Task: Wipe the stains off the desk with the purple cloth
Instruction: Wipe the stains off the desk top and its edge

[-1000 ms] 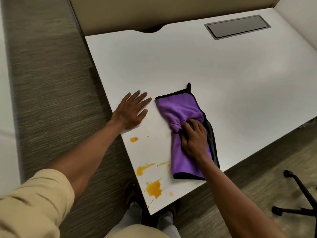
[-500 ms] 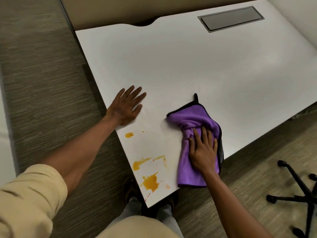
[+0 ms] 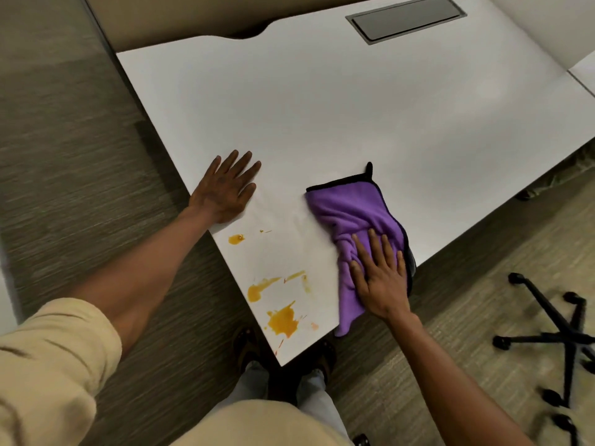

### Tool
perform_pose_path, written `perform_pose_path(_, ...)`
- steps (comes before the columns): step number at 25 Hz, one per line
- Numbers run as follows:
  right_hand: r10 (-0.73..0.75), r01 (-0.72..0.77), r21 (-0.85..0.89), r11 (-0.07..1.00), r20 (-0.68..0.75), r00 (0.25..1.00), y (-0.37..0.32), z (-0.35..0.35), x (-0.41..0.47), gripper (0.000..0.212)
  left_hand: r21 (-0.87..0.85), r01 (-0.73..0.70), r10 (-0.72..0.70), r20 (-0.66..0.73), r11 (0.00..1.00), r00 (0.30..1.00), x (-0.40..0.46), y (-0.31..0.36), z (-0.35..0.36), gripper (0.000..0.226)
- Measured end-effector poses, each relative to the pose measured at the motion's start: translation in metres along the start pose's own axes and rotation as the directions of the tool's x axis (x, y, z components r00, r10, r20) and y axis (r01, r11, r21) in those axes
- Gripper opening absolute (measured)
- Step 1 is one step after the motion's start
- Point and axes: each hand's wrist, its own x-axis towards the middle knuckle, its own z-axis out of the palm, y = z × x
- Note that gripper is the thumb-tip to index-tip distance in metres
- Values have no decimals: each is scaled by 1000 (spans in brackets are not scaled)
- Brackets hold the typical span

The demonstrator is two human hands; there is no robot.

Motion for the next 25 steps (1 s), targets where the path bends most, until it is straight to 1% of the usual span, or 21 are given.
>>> perform_pose_path(2,177,-177,60,982,3,984,-19,4,5,65,-11,-2,2,3,1000,1000,0,-1,-1,58)
perform_pose_path(3,213,-211,75,975,-15,977,-32,8,0,64,-10,0,0,5,1000,1000,0,-1,-2,58)
perform_pose_path(4,197,-194,72,978,-40,980,-43,13,-10,62,-2,4,-4,4,1000,1000,-1,0,-2,57)
perform_pose_path(6,105,-100,74,992,-58,993,-57,23,-39,60,-2,6,-6,8,1000,1000,1,1,-4,57)
perform_pose_path(8,-3,6,89,996,-36,999,-58,34,-70,58,-4,6,-6,21,1000,1000,0,1,-5,57)
perform_pose_path(9,-31,33,90,995,-18,999,-58,38,-81,58,0,10,-10,22,1000,1000,-1,1,-4,57)
perform_pose_path(11,-34,33,61,998,17,999,-54,39,-86,58,-3,20,-20,7,1000,1000,-1,1,-4,57)
perform_pose_path(14,-53,53,-6,999,57,997,-62,32,-59,59,-3,25,-25,0,1000,1000,0,4,-4,57)
perform_pose_path(17,-73,75,-12,997,105,992,-75,23,-28,59,4,16,-16,-7,1000,1000,-1,4,-2,58)
perform_pose_path(19,-100,102,-11,995,122,987,-75,19,-29,59,-5,9,-9,7,1000,1000,-2,1,-4,58)
perform_pose_path(22,-210,212,-14,977,109,972,-66,20,-58,61,-11,114,-113,11,993,993,-7,0,-5,60)
perform_pose_path(25,-227,234,-20,972,161,960,-56,19,-66,62,1,196,-196,18,981,980,-11,5,-5,63)
